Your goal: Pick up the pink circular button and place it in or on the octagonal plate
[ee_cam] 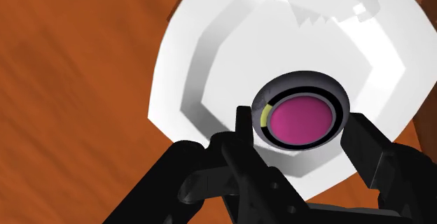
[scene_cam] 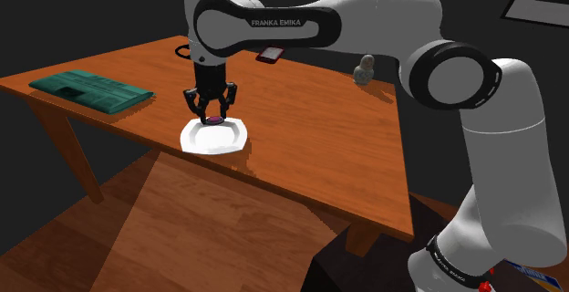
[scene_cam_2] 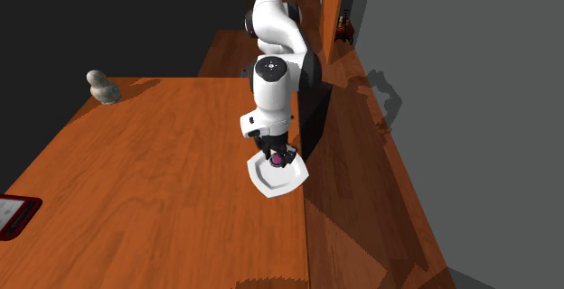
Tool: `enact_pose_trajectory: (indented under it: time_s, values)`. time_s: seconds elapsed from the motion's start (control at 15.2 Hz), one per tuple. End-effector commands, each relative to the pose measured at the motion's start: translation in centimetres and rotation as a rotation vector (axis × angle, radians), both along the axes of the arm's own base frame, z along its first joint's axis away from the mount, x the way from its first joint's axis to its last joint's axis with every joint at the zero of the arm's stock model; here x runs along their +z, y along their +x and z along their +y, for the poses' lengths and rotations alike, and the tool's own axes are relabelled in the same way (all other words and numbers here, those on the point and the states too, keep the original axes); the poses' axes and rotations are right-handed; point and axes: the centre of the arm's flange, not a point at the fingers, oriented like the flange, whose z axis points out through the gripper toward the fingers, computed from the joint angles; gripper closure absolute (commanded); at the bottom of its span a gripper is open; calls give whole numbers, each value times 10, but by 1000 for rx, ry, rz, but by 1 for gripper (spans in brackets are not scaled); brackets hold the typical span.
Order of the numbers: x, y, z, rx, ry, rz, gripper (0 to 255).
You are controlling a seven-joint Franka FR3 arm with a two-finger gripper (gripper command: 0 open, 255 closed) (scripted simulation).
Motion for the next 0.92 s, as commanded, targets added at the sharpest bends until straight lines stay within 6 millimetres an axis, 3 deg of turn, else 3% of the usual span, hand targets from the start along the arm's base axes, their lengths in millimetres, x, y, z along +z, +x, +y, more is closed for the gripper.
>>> enact_pose_trajectory:
  time_s: [0.0,0.46,0.86]
  values:
    - [-10,1,0,0,0,0,255]
    - [-52,1,0,0,0,0,255]
    - [-52,1,0,0,0,0,255]
